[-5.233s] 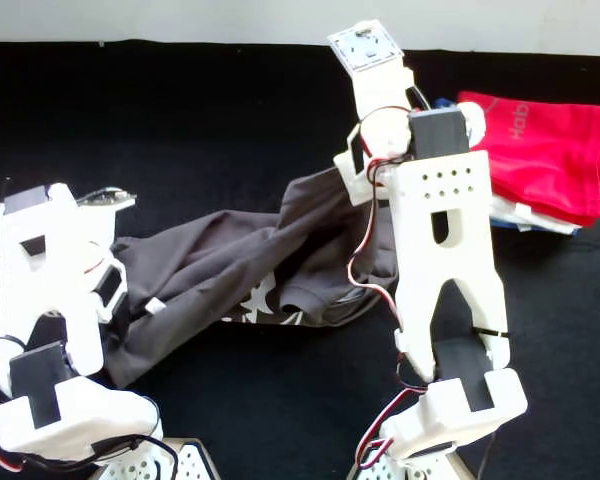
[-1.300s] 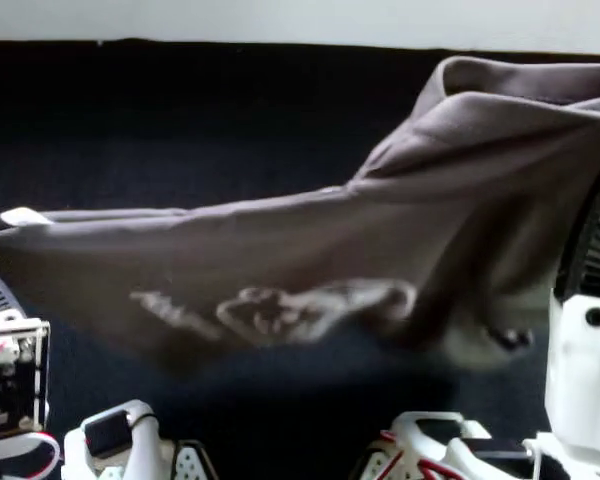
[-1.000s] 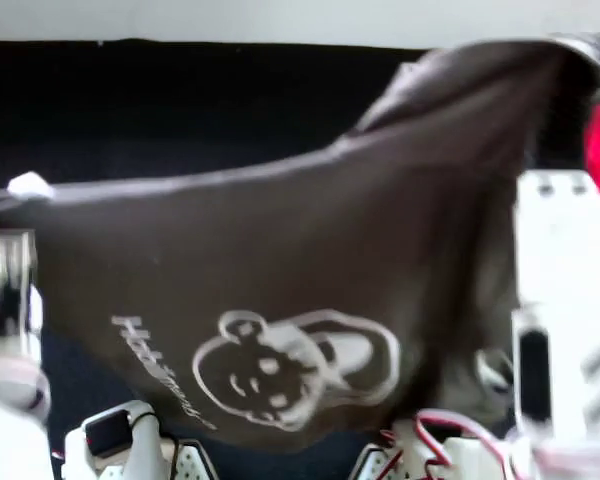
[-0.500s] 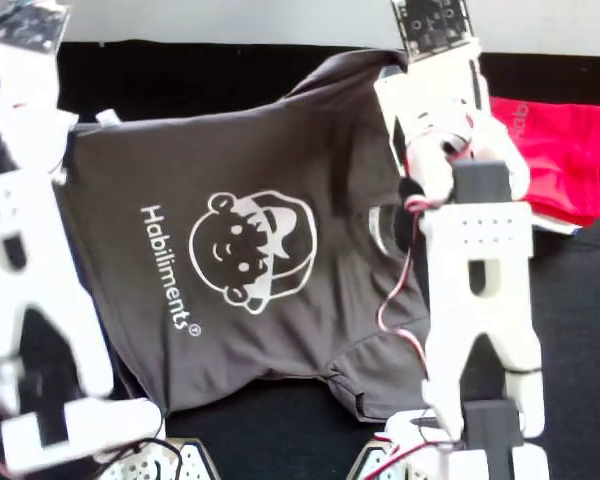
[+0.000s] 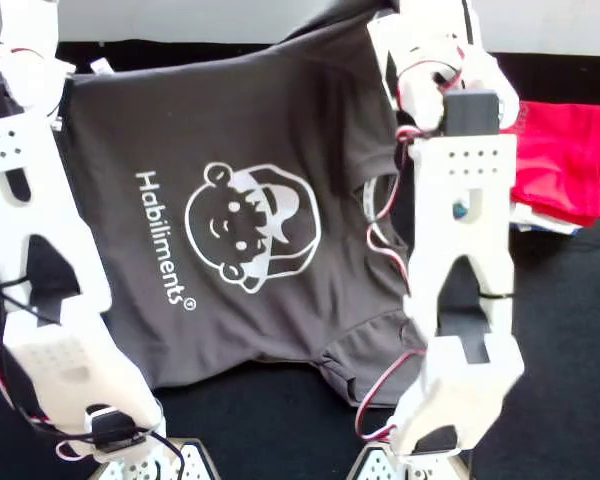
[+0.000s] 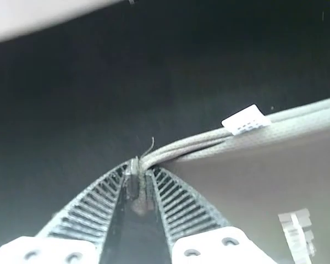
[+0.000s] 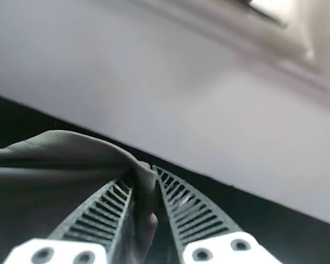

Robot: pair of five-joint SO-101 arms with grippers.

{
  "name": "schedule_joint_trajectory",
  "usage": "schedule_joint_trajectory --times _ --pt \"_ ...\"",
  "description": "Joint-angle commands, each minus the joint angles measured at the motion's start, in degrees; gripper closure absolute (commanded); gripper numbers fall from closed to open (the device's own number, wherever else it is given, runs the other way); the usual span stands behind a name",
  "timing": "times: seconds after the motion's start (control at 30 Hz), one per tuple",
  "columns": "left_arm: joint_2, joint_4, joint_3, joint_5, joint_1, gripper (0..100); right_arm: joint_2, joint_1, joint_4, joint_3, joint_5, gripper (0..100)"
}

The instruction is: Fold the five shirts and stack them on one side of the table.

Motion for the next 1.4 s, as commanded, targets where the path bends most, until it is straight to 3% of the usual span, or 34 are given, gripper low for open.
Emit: schedule_joint_trajectory --times 0.0,0.13,0.4,0.63,0.77,0.97,1.1,1.37 --pt "3.21 1.76 -4.18 -0.53 0.57 99 3.38 0.13 3.47 -5.49 0.00 99.2" --pt "7.87 2.02 -3.82 -0.62 1.27 99 7.78 -0.84 7.25 -5.32 0.00 99.2" --pt "14.90 12.04 -4.09 -0.62 2.33 99 13.41 -1.89 20.79 -5.85 0.00 99.2" --pt "12.00 15.56 -2.86 -0.62 1.45 99 13.41 -1.63 34.24 -10.42 0.00 99.2" --pt "3.56 15.56 7.69 -0.62 1.01 99 13.49 -1.63 41.71 -17.98 0.00 99.2" --pt "-12.53 15.03 34.24 -0.79 1.36 99 13.32 -0.31 42.15 -18.42 -3.52 99.2" --pt "-20.79 11.34 47.60 -0.88 1.10 99 7.96 -0.66 42.24 -8.48 -3.87 99.2" --pt "-31.60 7.38 68.62 -5.10 1.01 99 -17.36 -0.40 38.55 33.27 -3.69 99.2"
